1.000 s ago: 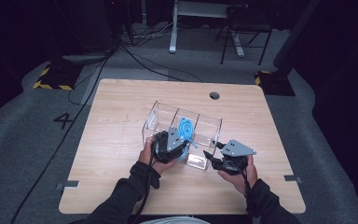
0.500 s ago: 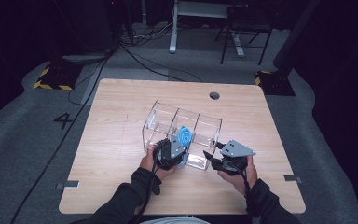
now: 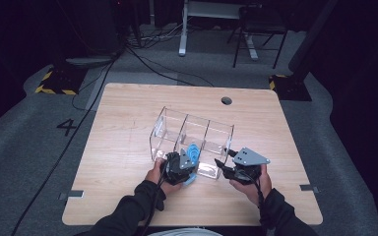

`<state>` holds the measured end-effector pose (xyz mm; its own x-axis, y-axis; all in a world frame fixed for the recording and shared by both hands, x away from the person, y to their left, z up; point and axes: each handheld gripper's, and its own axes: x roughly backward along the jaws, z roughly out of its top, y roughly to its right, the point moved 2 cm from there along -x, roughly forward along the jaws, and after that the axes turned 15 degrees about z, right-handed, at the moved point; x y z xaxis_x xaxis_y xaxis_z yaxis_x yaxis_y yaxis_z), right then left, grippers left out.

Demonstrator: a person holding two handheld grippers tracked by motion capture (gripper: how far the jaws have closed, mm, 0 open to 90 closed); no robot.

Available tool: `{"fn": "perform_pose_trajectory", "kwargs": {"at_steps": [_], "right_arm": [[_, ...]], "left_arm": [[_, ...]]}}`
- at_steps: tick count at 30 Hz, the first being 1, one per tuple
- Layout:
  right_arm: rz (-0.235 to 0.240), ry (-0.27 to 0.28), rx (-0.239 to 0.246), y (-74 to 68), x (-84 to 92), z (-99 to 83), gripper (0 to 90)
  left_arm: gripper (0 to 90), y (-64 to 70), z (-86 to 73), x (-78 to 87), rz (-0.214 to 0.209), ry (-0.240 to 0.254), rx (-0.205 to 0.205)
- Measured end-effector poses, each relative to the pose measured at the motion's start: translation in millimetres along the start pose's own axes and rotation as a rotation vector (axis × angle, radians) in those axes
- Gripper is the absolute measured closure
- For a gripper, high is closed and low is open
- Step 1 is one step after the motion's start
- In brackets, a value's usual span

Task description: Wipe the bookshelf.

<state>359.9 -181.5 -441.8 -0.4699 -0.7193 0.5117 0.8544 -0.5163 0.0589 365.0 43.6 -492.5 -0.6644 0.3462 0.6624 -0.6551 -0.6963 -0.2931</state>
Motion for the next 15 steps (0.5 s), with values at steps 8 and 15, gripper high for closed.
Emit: {"fn": "perform_pose_trajectory", "kwargs": {"at_steps": [8, 15], "right_arm": [[-0.004, -0.001, 0.003, -0.1, -0.9, 0.8, 48.5], [-0.008, 0.001, 0.007, -1.5, -1.4, 0.4, 48.5]], "left_arm": [[65.3, -3.3, 3.8, 18.3, 0.004, 0.034, 0.005], [64.8, -7.3, 21.8, 12.8, 0.123, 0.094, 0.088]]}}
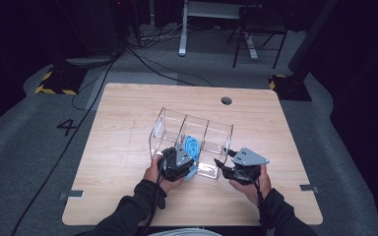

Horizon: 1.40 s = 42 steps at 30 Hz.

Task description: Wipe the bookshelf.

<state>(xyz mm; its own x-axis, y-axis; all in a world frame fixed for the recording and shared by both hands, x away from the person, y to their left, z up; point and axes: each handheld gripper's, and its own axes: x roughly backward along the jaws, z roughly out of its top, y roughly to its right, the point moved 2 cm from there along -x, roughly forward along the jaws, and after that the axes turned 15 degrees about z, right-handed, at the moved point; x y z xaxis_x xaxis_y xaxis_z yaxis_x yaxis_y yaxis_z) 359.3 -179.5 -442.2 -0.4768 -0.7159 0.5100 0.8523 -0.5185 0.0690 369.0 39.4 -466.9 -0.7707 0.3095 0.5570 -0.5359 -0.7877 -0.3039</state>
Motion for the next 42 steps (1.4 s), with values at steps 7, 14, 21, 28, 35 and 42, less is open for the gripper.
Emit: {"fn": "perform_pose_trajectory", "kwargs": {"at_steps": [7, 14, 21, 28, 35, 42], "right_arm": [[-0.005, 0.001, 0.005, -0.7, 0.0, -0.4, 48.4], [-0.003, 0.000, 0.003, -0.6, 0.0, -0.3, 48.2], [0.005, 0.001, 0.001, 0.3, -0.2, 0.0, 48.5], [-0.001, -0.001, 0.006, -1.1, -1.0, 0.4, 48.4], [-0.003, 0.002, 0.006, -2.4, -1.5, 0.3, 48.3], [-0.009, -0.001, 0.017, -5.6, -2.9, 0.9, 47.6]], "left_arm": [[65.0, 10.0, -6.1, -17.0, 0.019, -0.048, -0.013], [65.1, 10.0, -14.6, -21.1, -0.043, -0.095, -0.056], [64.5, 2.6, -14.0, -5.2, -0.109, -0.103, -0.082], [64.1, -11.1, 10.0, 14.1, -0.017, 0.050, 0.013], [63.9, -14.6, 14.0, 6.9, 0.014, 0.067, 0.060], [63.6, -2.0, 7.2, -2.8, 0.061, 0.029, 0.020]]}}
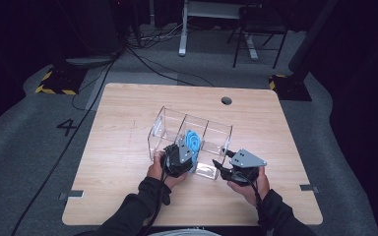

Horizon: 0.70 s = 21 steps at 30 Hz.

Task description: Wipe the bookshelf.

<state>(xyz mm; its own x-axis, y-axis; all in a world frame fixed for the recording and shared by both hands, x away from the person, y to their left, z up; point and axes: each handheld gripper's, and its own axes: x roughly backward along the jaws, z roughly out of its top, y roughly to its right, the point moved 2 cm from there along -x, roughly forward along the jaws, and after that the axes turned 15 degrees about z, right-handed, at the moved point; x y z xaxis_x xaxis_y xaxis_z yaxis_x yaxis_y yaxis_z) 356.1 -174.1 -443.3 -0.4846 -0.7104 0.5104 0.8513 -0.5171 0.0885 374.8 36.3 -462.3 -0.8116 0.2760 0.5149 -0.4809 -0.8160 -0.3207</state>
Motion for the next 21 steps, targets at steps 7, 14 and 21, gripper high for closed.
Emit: {"fn": "perform_pose_trajectory", "kwargs": {"at_steps": [7, 14, 21], "right_arm": [[-0.001, -0.003, 0.010, -1.3, -0.6, 0.3, 47.1], [0.001, -0.006, 0.013, -2.2, -0.9, 0.5, 46.7], [0.011, -0.004, 0.018, -2.7, -1.3, 0.8, 47.0]], "left_arm": [[64.0, 6.7, -11.9, -14.0, -0.017, -0.072, -0.024], [64.2, 6.4, -25.9, -19.1, -0.094, -0.130, 0.001], [63.6, -1.8, -26.0, -1.8, -0.157, -0.149, -0.019]]}}
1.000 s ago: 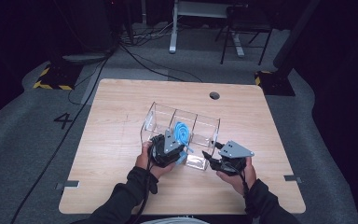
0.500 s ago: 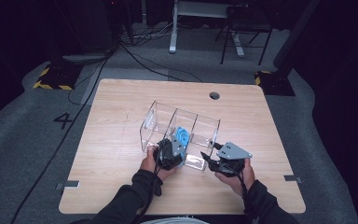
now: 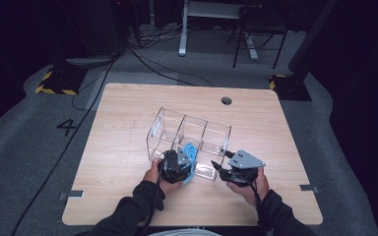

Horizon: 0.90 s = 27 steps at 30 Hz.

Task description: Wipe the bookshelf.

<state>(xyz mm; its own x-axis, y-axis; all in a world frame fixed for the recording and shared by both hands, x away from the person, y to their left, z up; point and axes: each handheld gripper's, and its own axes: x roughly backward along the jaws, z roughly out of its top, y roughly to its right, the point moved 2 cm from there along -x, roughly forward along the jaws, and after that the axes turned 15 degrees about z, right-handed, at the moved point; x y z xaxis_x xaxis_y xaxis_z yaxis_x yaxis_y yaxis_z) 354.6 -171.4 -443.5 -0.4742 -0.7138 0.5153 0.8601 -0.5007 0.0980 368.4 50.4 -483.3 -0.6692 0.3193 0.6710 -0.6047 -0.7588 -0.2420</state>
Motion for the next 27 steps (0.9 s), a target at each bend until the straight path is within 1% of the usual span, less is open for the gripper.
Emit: {"fn": "perform_pose_trajectory", "kwargs": {"at_steps": [2, 3, 4, 5, 6, 7, 10, 11, 12, 13, 14, 17, 19, 20, 22, 24, 27], "right_arm": [[0.001, -0.002, 0.001, 0.1, 0.0, 0.1, 47.0], [0.001, -0.001, 0.001, 0.1, 0.0, 0.2, 47.0], [0.001, -0.001, 0.001, 0.1, 0.0, 0.2, 47.0], [0.001, -0.002, 0.000, 0.1, 0.0, 0.2, 47.0], [0.001, -0.002, 0.002, 0.1, -0.2, 0.3, 46.9], [0.001, -0.002, 0.003, 0.1, -0.2, 0.2, 46.9], [0.001, -0.002, 0.003, 0.0, -0.2, 0.1, 46.9], [0.001, -0.001, 0.003, 0.0, -0.2, 0.0, 46.9], [0.001, -0.001, 0.003, 0.0, -0.2, 0.0, 46.9], [0.000, 0.000, 0.003, -0.1, -0.2, 0.0, 46.9], [0.000, -0.001, 0.005, 0.0, -0.3, -0.1, 46.9], [0.000, 0.002, 0.004, -0.3, -1.0, 0.1, 46.8], [-0.003, 0.001, 0.006, -0.6, -1.6, 0.3, 46.8], [-0.004, 0.001, 0.007, -0.8, -1.8, 0.4, 46.7], [-0.006, 0.001, 0.008, -1.0, -2.1, 0.4, 46.7], [-0.006, 0.001, 0.010, -0.9, -2.1, 0.4, 46.7], [-0.005, 0.002, 0.010, -0.8, -2.0, 0.1, 46.6]], "left_arm": [[63.5, -2.7, 1.7, 7.7, 0.003, 0.027, 0.016], [63.5, -5.1, 4.2, 12.9, 0.023, 0.051, 0.017], [63.5, -5.1, 4.2, 12.9, 0.023, 0.051, 0.017], [63.5, -11.6, 9.8, 21.7, 0.040, 0.098, 0.037], [63.4, -15.0, 12.5, 26.6, 0.043, 0.124, 0.058], [63.4, -18.8, 15.8, 33.1, 0.059, 0.156, 0.077], [63.1, -24.5, 20.3, 43.3, 0.089, 0.211, 0.107], [63.1, -26.7, 22.2, 47.1, 0.098, 0.227, 0.110], [63.0, -29.3, 24.2, 50.8, 0.106, 0.251, 0.126], [62.9, -29.3, 24.2, 50.8, 0.106, 0.251, 0.126], [62.9, -31.9, 26.9, 54.9, 0.114, 0.278, 0.149], [62.8, -35.1, 34.8, 61.0, 0.133, 0.327, 0.159], [62.9, -34.9, 38.3, 58.9, 0.146, 0.338, 0.154], [63.0, -33.9, 39.1, 55.7, 0.138, 0.334, 0.151], [63.1, -31.5, 39.4, 49.4, 0.140, 0.322, 0.142], [63.0, -29.6, 38.3, 44.0, 0.140, 0.299, 0.126], [63.0, -27.5, 34.7, 38.0, 0.133, 0.276, 0.121]]}}
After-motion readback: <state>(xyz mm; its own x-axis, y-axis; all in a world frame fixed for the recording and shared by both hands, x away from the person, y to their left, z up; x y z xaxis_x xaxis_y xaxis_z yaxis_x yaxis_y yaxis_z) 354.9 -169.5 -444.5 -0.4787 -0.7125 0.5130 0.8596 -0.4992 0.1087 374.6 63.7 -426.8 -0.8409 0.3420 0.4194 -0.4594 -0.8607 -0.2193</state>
